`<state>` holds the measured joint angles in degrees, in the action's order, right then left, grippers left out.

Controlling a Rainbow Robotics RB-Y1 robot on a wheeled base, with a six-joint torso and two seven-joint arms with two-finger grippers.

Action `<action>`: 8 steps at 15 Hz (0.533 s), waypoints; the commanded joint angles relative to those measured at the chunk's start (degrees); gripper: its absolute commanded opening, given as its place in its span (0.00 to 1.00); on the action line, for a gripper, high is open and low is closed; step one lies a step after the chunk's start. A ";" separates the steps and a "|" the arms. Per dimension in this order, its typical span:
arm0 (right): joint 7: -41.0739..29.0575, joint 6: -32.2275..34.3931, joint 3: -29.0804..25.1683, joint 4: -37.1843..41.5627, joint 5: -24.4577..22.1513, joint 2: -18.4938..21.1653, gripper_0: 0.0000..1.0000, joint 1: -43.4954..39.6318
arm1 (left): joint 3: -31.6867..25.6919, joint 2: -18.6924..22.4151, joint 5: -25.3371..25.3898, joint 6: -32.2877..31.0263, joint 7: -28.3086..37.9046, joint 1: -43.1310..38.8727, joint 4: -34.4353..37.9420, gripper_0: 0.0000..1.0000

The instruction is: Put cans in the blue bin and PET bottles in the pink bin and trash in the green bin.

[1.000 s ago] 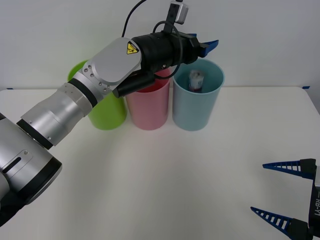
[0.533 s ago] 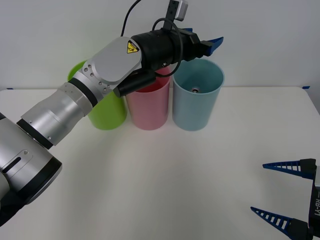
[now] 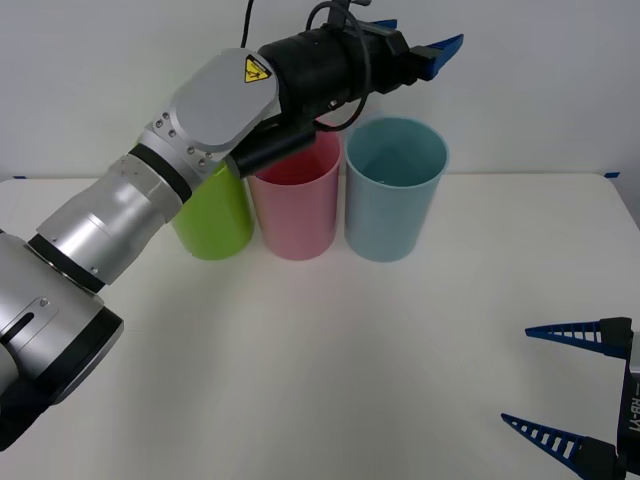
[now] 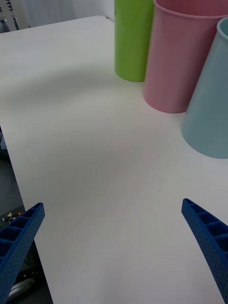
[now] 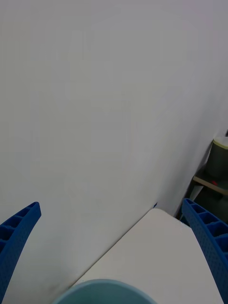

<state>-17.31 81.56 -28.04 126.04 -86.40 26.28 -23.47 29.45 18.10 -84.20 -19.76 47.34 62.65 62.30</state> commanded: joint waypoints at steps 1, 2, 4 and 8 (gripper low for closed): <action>0.00 0.00 0.00 0.00 0.00 0.00 1.00 0.00 | -1.59 0.98 1.06 -0.02 -0.67 0.02 2.74 1.00; 0.00 0.00 0.00 0.00 0.00 0.00 1.00 0.00 | -1.59 2.38 2.64 -0.02 -0.67 0.02 4.15 1.00; 0.00 0.00 0.00 0.00 0.00 0.00 1.00 0.00 | -1.06 5.02 5.98 -0.02 -0.76 0.02 7.14 1.00; 0.00 0.00 0.00 0.00 0.00 0.00 1.00 0.00 | -2.21 11.35 10.90 -3.45 -0.85 -3.76 14.52 1.00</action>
<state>-17.31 81.56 -28.04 126.03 -86.40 26.28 -23.47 27.88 27.95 -74.09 -22.10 46.46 60.18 74.96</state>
